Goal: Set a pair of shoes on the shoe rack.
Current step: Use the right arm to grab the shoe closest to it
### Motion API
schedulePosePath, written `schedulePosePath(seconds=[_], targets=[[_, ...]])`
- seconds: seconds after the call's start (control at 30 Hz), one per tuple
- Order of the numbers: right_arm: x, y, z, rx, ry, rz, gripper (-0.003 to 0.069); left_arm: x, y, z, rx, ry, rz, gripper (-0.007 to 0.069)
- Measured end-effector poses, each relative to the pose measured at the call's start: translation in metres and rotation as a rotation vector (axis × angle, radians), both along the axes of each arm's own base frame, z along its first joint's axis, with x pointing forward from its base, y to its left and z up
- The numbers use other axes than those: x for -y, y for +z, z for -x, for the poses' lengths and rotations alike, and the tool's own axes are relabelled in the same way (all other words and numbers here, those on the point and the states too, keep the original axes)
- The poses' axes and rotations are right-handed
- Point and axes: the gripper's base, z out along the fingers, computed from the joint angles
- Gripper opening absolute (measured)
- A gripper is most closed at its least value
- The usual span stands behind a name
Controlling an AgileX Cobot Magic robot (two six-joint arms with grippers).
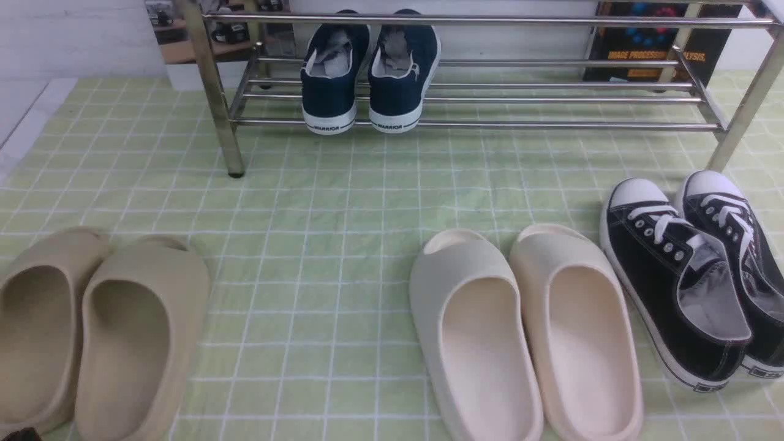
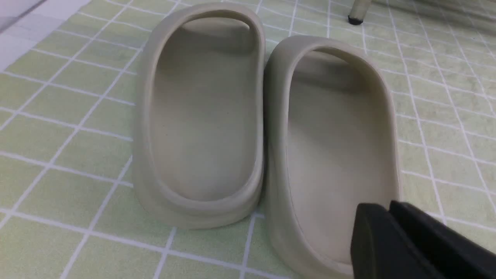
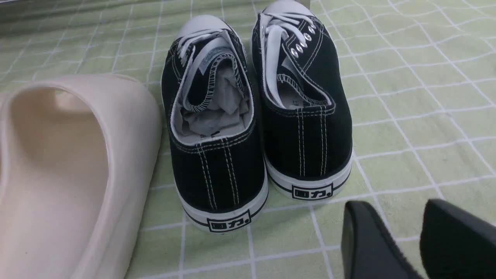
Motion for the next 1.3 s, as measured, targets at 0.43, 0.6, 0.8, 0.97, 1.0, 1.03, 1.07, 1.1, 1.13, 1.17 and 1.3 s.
schedulePosePath(seconds=[0.43, 0.6, 0.8, 0.97, 1.0, 1.03, 1.07, 1.1, 1.13, 1.17, 1.3], targets=[[-0.002, 0.000, 0.000, 0.006, 0.004, -0.051, 0.0246, 0.000, 0.000, 0.000, 0.000, 0.000, 0.000, 0.0074], [-0.008, 0.001, -0.001, 0.032, 0.019, -0.249, 0.0246, 0.000, 0.000, 0.000, 0.000, 0.000, 0.000, 0.0078], [-0.017, 0.004, -0.002, 0.069, 0.035, -0.554, 0.0246, 0.000, 0.000, 0.000, 0.000, 0.000, 0.000, 0.0083], [-0.022, 0.010, -0.003, 0.106, 0.044, -0.818, 0.0246, 0.000, 0.000, 0.000, 0.000, 0.000, 0.000, 0.0085], [-0.023, 0.012, -0.003, 0.112, 0.046, -0.884, 0.0246, 0.000, 0.000, 0.000, 0.000, 0.000, 0.000, 0.0086], [-0.024, 0.013, -0.003, 0.117, 0.047, -0.923, 0.0246, 0.000, 0.000, 0.000, 0.000, 0.000, 0.000, 0.0088], [-0.024, 0.013, -0.003, 0.118, 0.048, -0.936, 0.0246, 0.000, 0.000, 0.000, 0.000, 0.000, 0.000, 0.0088], [-0.025, 0.014, -0.003, 0.121, 0.049, -0.968, 0.0246, 0.000, 0.000, 0.000, 0.000, 0.000, 0.000, 0.0090], [-0.025, 0.014, -0.003, 0.123, 0.049, -0.976, 0.0246, 0.000, 0.000, 0.000, 0.000, 0.000, 0.000, 0.0091], [-0.025, 0.015, -0.003, 0.130, 0.046, -0.985, 0.0246, 0.000, 0.000, 0.000, 0.000, 0.000, 0.000, 0.0092], [-0.021, 0.017, -0.004, 0.178, 0.030, -0.957, 0.0246, 0.000, 0.000, 0.000, 0.000, 0.000, 0.000, 0.0092]])
